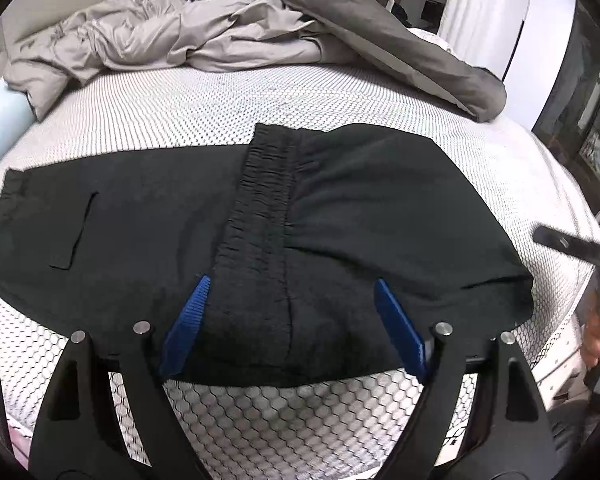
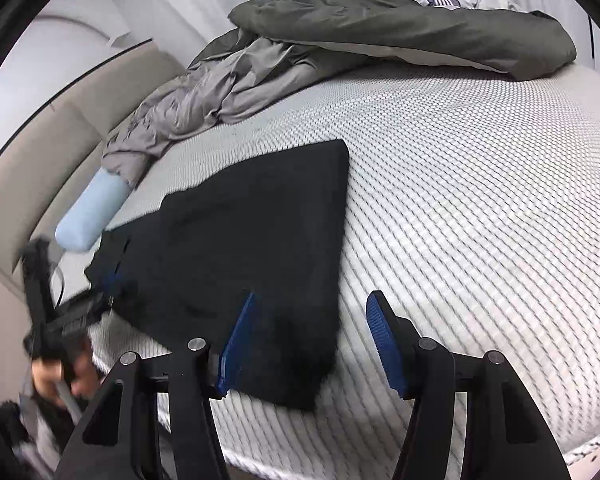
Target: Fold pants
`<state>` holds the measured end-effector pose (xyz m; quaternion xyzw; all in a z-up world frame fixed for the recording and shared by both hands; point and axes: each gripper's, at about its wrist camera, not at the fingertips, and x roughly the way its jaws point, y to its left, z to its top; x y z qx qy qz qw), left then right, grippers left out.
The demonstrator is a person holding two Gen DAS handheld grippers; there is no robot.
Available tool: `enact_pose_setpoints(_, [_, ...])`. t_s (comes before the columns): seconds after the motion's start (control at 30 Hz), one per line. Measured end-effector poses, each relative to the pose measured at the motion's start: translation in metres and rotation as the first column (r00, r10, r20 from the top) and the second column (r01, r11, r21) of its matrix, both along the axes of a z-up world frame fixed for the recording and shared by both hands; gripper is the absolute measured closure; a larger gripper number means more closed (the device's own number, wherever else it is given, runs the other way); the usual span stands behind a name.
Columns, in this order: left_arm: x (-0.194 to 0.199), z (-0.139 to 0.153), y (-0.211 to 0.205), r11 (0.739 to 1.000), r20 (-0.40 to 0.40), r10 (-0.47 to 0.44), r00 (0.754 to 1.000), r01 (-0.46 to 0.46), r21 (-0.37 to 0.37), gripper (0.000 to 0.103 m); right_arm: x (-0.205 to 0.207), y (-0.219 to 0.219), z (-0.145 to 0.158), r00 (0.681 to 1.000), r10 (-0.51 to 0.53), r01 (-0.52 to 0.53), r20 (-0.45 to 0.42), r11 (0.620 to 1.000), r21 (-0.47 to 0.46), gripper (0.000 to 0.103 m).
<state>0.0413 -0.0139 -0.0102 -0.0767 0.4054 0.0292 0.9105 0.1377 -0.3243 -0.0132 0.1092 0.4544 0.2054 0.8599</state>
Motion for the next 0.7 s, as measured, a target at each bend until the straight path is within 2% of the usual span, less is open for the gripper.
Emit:
enact_pose_setpoints(0.07, [-0.001,0.005,-0.009,1.000,-0.010,0.003,1.000,-0.003,0.021,0.018,0.011,0.011,-0.001,1.000,-0.002,0.002,-0.022,1.000,-0.006,0.044])
enact_pose_setpoints(0.13, [0.003,0.009,-0.016,0.999,-0.024,0.014,1.000,-0.013,0.036,0.012,0.012,0.020,0.001,1.000,0.009,-0.009,-0.005,1.000,0.004,0.043])
enact_pose_setpoints(0.23, [0.013,0.016,-0.028,0.999,-0.025,-0.010,1.000,0.011,0.030,0.003,0.016,0.041,-0.002,0.999,0.043,-0.043,-0.003,0.999,-0.030,0.029])
enact_pose_setpoints(0.27, [0.017,0.019,-0.030,0.999,-0.019,-0.011,1.000,0.012,0.034,0.002,0.018,0.050,-0.005,0.998,0.062,-0.063,-0.009,0.996,-0.059,0.027])
enact_pose_setpoints(0.37, [0.032,0.023,-0.042,0.998,0.011,-0.034,0.999,0.033,0.057,0.001,0.015,0.062,-0.013,0.996,0.086,-0.088,-0.023,0.987,-0.131,0.027])
enact_pose_setpoints(0.5, [0.052,0.006,-0.052,0.994,0.022,-0.069,0.997,0.067,0.081,0.001,0.018,0.062,-0.023,0.996,0.081,-0.086,-0.047,0.989,-0.118,0.027])
enact_pose_setpoints(0.57, [0.053,-0.002,-0.059,0.986,0.027,-0.102,0.994,0.097,0.134,0.001,0.016,0.062,-0.031,0.994,0.098,-0.104,-0.048,0.987,-0.125,0.026])
enact_pose_setpoints(0.63, [0.053,-0.005,-0.061,0.980,0.036,-0.115,0.993,0.107,0.170,0.001,0.006,0.068,-0.039,0.987,0.141,-0.155,-0.076,0.965,-0.213,0.026])
enact_pose_setpoints(0.7, [0.052,-0.002,-0.060,0.982,0.054,-0.129,0.990,0.120,0.147,0.001,-0.009,0.067,-0.040,0.978,0.203,-0.208,-0.047,0.944,-0.257,0.026])
